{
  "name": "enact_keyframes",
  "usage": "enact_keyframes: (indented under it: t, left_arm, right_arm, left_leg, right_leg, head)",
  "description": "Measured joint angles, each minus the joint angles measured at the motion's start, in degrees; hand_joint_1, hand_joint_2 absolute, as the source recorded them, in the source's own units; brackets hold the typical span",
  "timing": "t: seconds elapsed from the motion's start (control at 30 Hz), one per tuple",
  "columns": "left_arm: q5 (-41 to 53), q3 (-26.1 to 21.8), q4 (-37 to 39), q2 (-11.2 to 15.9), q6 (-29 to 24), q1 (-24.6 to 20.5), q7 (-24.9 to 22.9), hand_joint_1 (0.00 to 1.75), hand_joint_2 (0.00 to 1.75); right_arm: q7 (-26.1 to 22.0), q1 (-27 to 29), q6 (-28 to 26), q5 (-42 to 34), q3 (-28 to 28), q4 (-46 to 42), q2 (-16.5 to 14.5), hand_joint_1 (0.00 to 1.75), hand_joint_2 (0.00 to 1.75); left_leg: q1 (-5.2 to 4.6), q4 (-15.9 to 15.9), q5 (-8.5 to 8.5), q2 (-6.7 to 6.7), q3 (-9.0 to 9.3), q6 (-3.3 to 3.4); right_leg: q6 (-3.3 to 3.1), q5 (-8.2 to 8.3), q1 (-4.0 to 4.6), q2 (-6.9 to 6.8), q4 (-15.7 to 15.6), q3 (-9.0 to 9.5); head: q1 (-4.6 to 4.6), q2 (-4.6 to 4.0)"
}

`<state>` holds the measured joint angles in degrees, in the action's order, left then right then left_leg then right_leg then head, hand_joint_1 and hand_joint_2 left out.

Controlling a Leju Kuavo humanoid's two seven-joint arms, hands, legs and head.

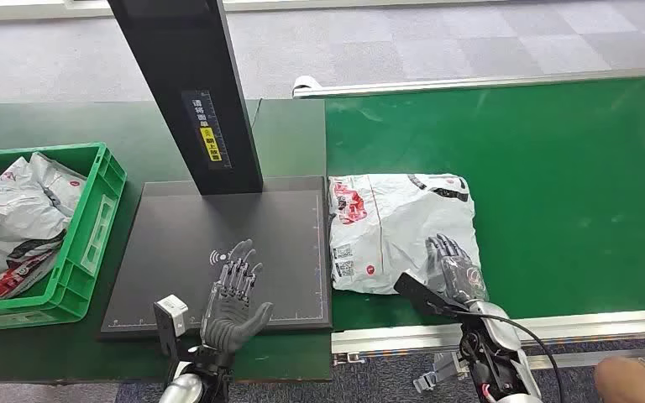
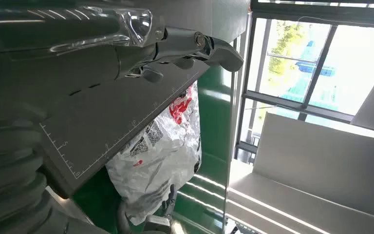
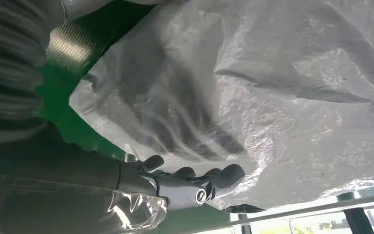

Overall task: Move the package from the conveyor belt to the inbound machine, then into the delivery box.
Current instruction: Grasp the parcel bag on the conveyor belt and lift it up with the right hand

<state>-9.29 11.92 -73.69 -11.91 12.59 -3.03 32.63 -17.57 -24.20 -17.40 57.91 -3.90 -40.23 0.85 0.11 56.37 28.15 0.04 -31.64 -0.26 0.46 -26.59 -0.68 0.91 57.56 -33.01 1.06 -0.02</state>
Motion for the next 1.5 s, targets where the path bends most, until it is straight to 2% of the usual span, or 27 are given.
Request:
enact_keyframes:
  t: [0.3,0.33,0.43,0.47,0.53,0.67,1.0,1.2,1.33,1.5]
  left_arm:
    - [-0.8,1.1,0.1,0.1,-0.1,-0.5,0.2,0.0,1.75]
    - [-0.8,1.2,0.1,0.1,-0.1,-0.5,0.2,0.0,1.75]
    - [-1.0,1.7,0.2,0.1,-0.2,-1.0,0.2,0.0,1.75]
    - [-1.1,1.9,0.3,0.1,-0.2,-1.2,0.2,0.0,1.75]
    - [-1.4,2.2,0.5,0.1,-0.4,-1.4,0.2,0.0,1.75]
    - [-1.5,2.4,0.7,0.1,-0.6,-1.8,0.2,0.0,1.75]
    - [-1.7,2.5,1.0,0.1,-1.0,-2.0,0.2,0.0,1.75]
    - [-1.3,2.2,0.8,0.3,-2.3,-1.9,0.4,0.0,1.75]
    - [1.9,1.3,-1.6,0.9,-3.5,-1.8,1.3,0.0,1.75]
    - [11.2,-1.0,-8.4,2.8,-5.2,-2.0,2.4,0.0,1.75]
  right_arm:
    - [1.5,-7.0,1.1,1.8,1.4,9.3,-0.9,0.0,1.75]
    - [2.1,-7.8,1.8,1.8,1.5,10.4,-0.9,0.05,1.75]
    - [3.9,-9.3,3.7,2.1,1.5,13.7,-1.1,1.09,1.75]
    - [4.3,-9.6,4.1,2.2,1.6,14.7,-1.1,1.38,1.75]
    - [4.7,-10.1,4.4,2.5,1.6,16.1,-1.1,1.38,1.75]
    - [4.9,-11.5,4.6,2.6,1.7,17.9,-1.1,1.72,1.75]
    - [3.6,-13.0,2.1,2.7,1.7,19.0,-1.1,1.75,1.75]
    - [-2.9,-11.7,-0.2,-1.9,1.0,16.4,-1.8,1.75,1.75]
    - [-6.6,-6.5,2.1,-8.8,0.6,5.4,-3.0,1.75,1.75]
    - [-4.7,4.7,3.2,-14.1,1.6,-19.8,-3.1,1.75,1.75]
  left_leg:
    - [0.0,0.0,-0.01,0.0,0.0,0.0]
    - [0.0,0.0,-0.01,0.0,0.0,0.0]
    - [0.0,0.0,-0.01,0.0,0.0,0.0]
    - [0.0,0.0,-0.01,-0.01,-0.01,0.0]
    - [0.0,0.0,-0.01,-0.01,0.0,0.0]
    - [0.0,0.0,-0.01,0.0,0.07,0.0]
    - [0.0,0.0,-0.01,-0.01,0.09,0.0]
    - [0.0,0.0,-0.01,-0.03,0.06,0.0]
    - [0.03,0.0,-0.01,-0.07,0.04,0.0]
    - [0.06,0.0,-0.01,-0.28,-0.05,0.0]
  right_leg:
    - [0.0,0.0,0.0,0.0,0.0,-0.01]
    - [0.0,0.0,0.0,0.0,0.0,-0.01]
    - [0.0,0.0,0.0,-0.01,0.0,-0.01]
    - [0.0,0.0,0.0,-0.02,0.0,-0.01]
    - [0.0,0.0,0.0,-0.02,0.0,0.0]
    - [0.0,0.0,0.0,-0.02,0.0,0.04]
    - [0.0,0.0,0.0,-0.04,0.0,0.1]
    - [0.0,0.0,0.0,-0.05,0.0,0.08]
    - [-0.01,-0.01,0.04,-0.07,0.0,0.05]
    - [-0.03,-0.04,0.08,-0.19,0.0,-0.02]
  head:
    - [-0.01,0.0]
    - [0.0,0.0]
    - [0.0,0.0]
    - [-0.01,0.0]
    - [-0.01,0.0]
    - [-0.01,0.0]
    - [0.0,0.0]
    - [-0.01,0.0]
    - [0.01,0.0]
    - [0.0,0.0]
